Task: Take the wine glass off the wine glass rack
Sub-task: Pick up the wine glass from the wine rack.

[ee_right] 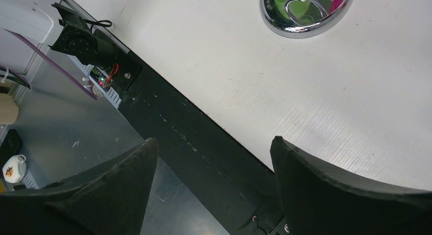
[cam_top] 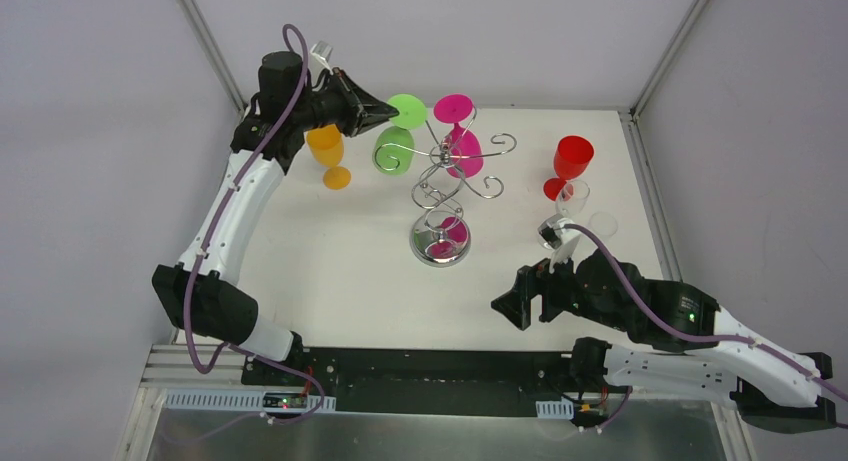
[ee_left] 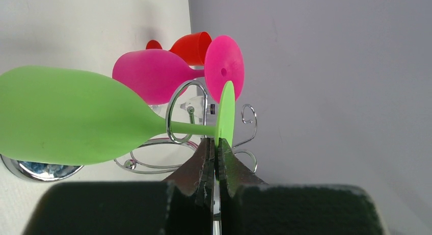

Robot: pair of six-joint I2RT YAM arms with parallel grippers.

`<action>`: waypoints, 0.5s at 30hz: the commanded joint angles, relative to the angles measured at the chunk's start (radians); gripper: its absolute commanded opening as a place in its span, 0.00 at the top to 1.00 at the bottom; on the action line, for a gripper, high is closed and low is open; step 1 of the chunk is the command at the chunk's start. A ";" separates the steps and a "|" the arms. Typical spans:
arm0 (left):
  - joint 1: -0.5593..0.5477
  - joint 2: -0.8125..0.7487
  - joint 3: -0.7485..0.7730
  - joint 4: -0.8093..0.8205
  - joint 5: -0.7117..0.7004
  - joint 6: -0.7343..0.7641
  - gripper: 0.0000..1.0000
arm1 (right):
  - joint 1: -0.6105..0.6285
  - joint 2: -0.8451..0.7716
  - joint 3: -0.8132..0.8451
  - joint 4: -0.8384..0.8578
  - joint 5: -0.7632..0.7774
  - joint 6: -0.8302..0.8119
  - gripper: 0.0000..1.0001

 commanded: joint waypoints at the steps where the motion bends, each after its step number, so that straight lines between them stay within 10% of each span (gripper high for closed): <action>1: 0.016 0.006 0.080 -0.019 -0.013 0.050 1.00 | 0.002 0.004 0.000 0.027 0.020 -0.007 0.15; 15: 0.014 0.128 0.210 -0.034 0.013 0.042 1.00 | 0.003 -0.015 -0.020 0.025 0.041 -0.018 0.15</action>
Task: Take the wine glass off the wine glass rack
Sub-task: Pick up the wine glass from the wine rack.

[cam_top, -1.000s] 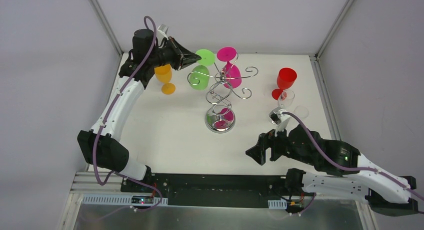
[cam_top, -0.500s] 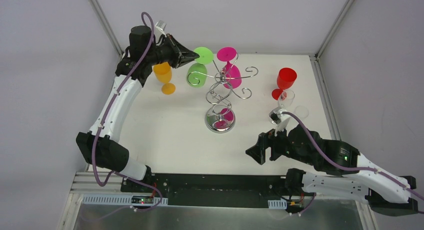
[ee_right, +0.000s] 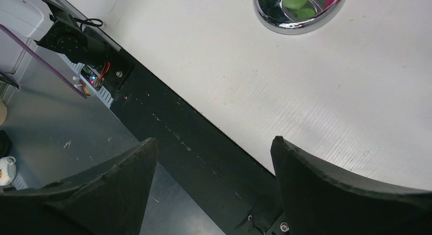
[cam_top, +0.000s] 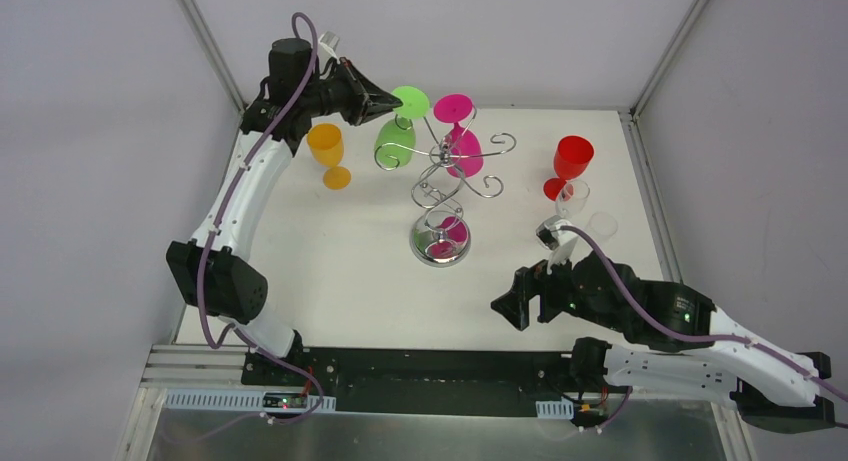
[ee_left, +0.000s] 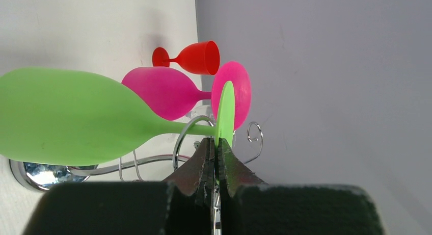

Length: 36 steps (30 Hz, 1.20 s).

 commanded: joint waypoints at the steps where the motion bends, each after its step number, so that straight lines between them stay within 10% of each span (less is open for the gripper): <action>1: 0.005 0.021 0.082 0.017 0.016 0.007 1.00 | 0.003 -0.016 0.000 0.025 0.031 -0.015 0.15; 36: -0.087 -0.168 -0.073 -0.005 0.002 0.093 1.00 | 0.004 0.047 0.024 0.035 0.002 0.007 0.14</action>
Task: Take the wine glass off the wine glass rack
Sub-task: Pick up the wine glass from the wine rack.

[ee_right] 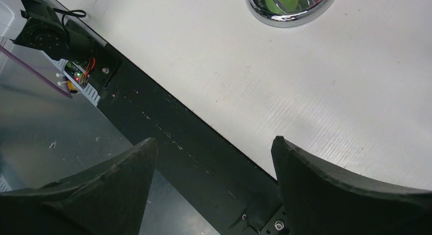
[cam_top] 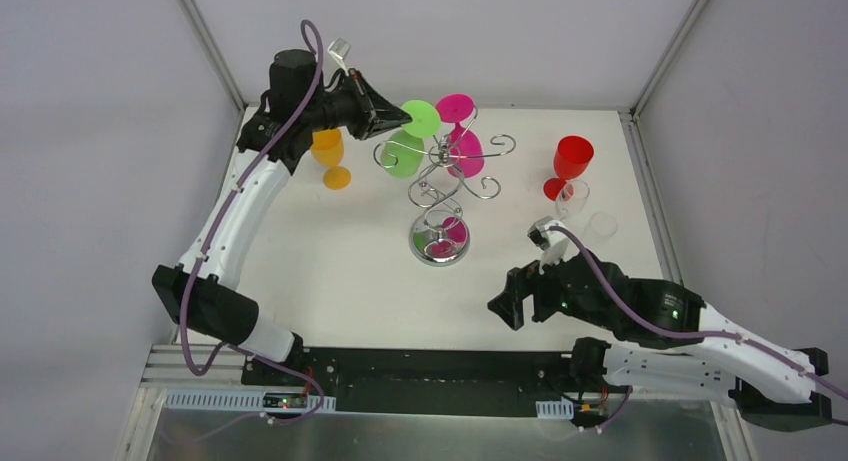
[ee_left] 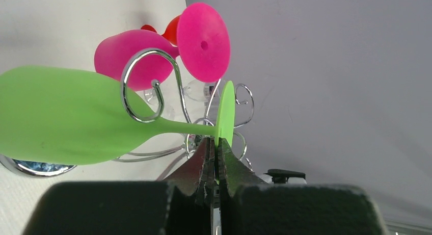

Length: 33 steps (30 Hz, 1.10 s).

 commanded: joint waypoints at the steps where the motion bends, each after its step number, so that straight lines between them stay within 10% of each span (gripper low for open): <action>1: -0.005 -0.084 -0.015 0.011 -0.004 0.048 1.00 | 0.003 0.025 0.041 0.036 -0.015 0.018 0.14; 33: 0.049 -0.385 -0.037 -0.348 -0.354 0.378 1.00 | 0.002 0.056 0.046 0.076 0.048 0.052 0.12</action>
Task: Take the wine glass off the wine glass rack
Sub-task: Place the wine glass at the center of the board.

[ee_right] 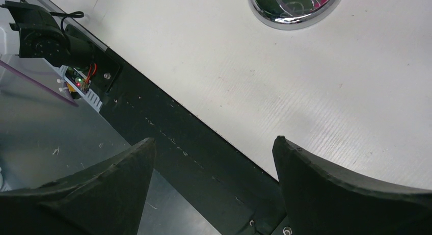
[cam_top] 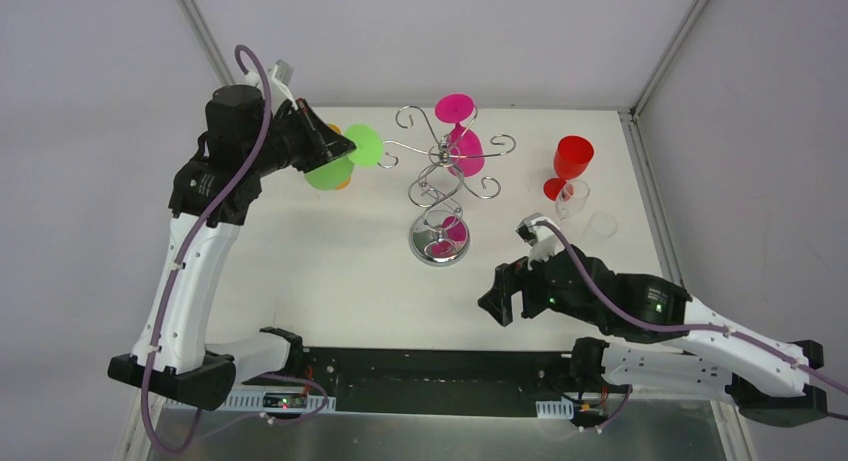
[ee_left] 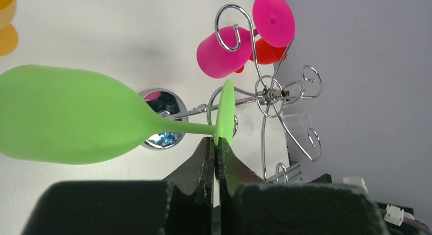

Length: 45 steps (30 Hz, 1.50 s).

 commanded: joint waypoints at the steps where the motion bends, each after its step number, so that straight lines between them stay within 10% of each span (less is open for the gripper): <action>1: 0.007 -0.078 0.008 -0.009 -0.043 0.061 1.00 | 0.002 -0.023 0.036 0.040 0.063 0.034 0.11; 25: -0.010 -0.325 -0.191 -0.033 0.229 0.156 1.00 | -0.015 0.062 0.112 0.010 -0.018 0.134 0.05; 45: -0.424 -0.439 -0.457 0.039 0.055 0.207 1.00 | -0.358 0.112 -0.029 0.255 -0.570 0.358 0.05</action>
